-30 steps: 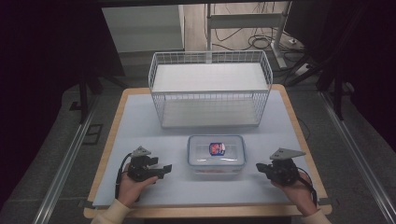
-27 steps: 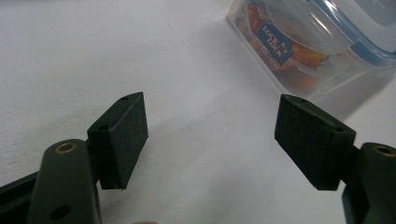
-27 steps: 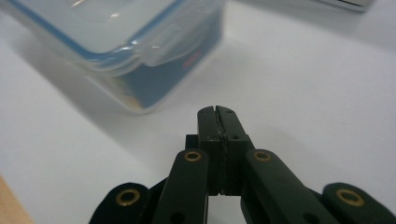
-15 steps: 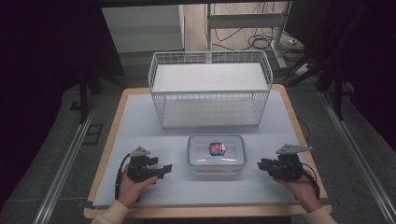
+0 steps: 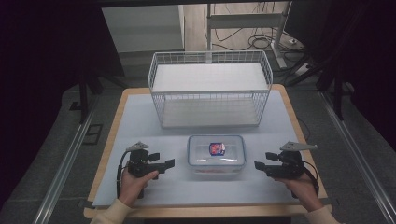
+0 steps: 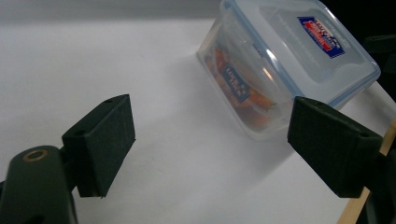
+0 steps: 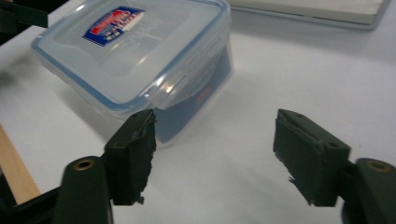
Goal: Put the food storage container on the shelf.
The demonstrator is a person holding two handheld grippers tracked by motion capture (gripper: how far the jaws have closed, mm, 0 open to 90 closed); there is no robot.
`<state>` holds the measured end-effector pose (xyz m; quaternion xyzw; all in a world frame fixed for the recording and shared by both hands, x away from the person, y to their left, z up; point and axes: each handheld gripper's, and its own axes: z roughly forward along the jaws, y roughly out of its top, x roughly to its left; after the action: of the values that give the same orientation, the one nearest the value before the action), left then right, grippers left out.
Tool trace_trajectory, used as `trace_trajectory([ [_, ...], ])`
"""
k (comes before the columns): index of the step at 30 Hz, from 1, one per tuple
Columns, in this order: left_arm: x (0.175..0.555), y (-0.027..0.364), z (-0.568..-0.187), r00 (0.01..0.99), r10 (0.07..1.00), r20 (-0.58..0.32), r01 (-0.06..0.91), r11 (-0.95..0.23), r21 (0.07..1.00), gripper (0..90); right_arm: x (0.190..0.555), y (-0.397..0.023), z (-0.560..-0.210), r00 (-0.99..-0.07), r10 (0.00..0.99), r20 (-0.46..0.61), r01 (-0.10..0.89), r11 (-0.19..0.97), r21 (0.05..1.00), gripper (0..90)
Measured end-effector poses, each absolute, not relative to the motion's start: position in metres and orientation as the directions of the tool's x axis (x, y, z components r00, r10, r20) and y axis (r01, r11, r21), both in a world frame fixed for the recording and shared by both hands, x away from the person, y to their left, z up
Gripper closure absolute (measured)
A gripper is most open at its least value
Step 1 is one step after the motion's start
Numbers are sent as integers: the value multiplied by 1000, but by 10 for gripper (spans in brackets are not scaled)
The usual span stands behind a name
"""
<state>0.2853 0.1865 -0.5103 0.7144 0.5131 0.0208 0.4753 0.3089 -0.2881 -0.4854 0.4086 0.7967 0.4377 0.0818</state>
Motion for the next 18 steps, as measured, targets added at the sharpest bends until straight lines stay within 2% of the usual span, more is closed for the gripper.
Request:
trace_trajectory([
  [7,303,167,-504,487,714,-503,732,-20,681,144,309,-285,-487,-654,722,223,583,294,758,255],
  [9,309,160,-505,481,683,-550,751,3,661,143,309,-286,-487,-654,723,221,580,293,760,255],
  [12,319,150,-506,492,668,-558,766,-28,642,139,309,-287,-487,-651,726,220,582,293,759,255],
  [18,331,137,-508,459,648,-608,802,-7,598,140,309,-288,-487,-648,732,209,580,297,759,251],
])
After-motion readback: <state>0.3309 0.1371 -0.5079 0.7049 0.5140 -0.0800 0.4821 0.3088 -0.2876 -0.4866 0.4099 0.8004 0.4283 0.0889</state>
